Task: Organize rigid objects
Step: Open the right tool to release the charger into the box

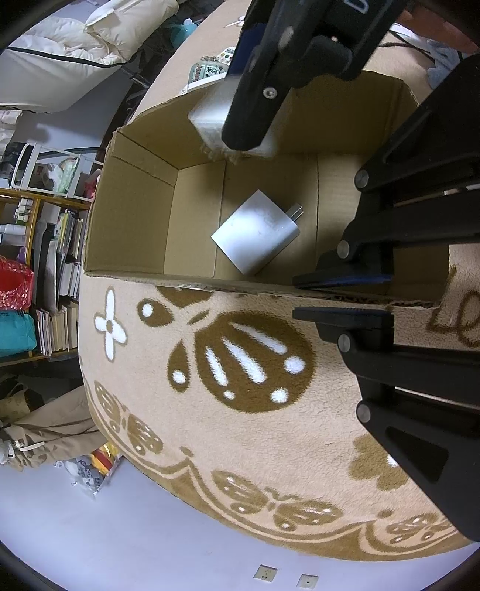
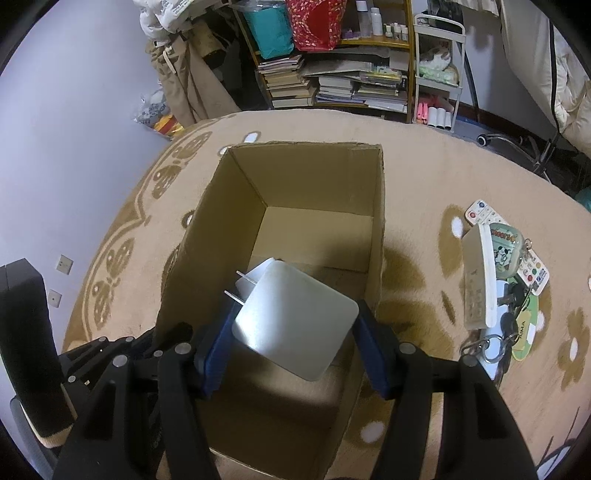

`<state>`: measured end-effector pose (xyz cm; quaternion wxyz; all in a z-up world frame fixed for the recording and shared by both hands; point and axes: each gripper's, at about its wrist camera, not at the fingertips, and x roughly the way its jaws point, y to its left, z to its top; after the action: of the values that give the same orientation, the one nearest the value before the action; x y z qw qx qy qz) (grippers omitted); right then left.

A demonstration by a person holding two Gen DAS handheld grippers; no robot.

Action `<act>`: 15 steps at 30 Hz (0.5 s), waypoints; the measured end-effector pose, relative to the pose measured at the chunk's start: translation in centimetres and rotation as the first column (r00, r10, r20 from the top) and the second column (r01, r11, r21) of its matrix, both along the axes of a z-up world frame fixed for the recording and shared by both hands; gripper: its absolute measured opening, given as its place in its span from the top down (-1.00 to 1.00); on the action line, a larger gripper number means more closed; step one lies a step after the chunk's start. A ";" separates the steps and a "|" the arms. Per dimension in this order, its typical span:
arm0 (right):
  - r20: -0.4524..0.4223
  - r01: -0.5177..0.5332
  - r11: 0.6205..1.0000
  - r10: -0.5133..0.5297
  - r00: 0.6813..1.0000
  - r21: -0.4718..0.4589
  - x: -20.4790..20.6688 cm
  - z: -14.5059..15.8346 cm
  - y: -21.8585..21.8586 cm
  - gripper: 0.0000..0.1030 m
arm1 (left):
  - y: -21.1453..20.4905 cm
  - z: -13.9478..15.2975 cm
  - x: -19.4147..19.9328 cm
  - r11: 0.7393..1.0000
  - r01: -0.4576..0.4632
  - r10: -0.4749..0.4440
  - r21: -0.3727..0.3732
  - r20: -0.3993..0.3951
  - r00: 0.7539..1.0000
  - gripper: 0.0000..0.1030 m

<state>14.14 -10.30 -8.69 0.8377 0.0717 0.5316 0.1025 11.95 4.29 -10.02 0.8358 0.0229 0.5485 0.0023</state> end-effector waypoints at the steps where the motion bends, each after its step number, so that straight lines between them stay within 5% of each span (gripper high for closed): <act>1: 0.007 -0.002 1.000 0.002 1.000 0.001 -0.1 0.1 0.0 -0.31 | 0.0 0.0 0.0 1.000 0.001 -0.001 0.001 0.000 1.000 0.81; 7: 0.019 -0.023 1.000 0.023 1.000 -0.007 -0.3 1.3 -0.2 -0.33 | 0.2 0.6 0.1 1.000 -0.016 0.016 0.007 0.013 1.000 0.84; 11: 0.050 -0.027 0.999 0.029 0.998 -0.030 -0.7 2.3 -0.5 -0.66 | 0.2 0.7 0.0 1.000 -0.014 0.014 0.005 0.014 1.000 0.84; 15: 0.069 -0.019 0.999 0.021 0.997 -0.029 -1.0 3.0 -1.7 -0.68 | 0.2 0.6 0.0 1.000 -0.014 0.014 0.006 0.014 1.000 0.84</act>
<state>13.09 -12.00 -5.65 0.8556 0.0510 0.5042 0.1061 11.93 4.48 -9.40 0.8394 0.0217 0.5430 0.0103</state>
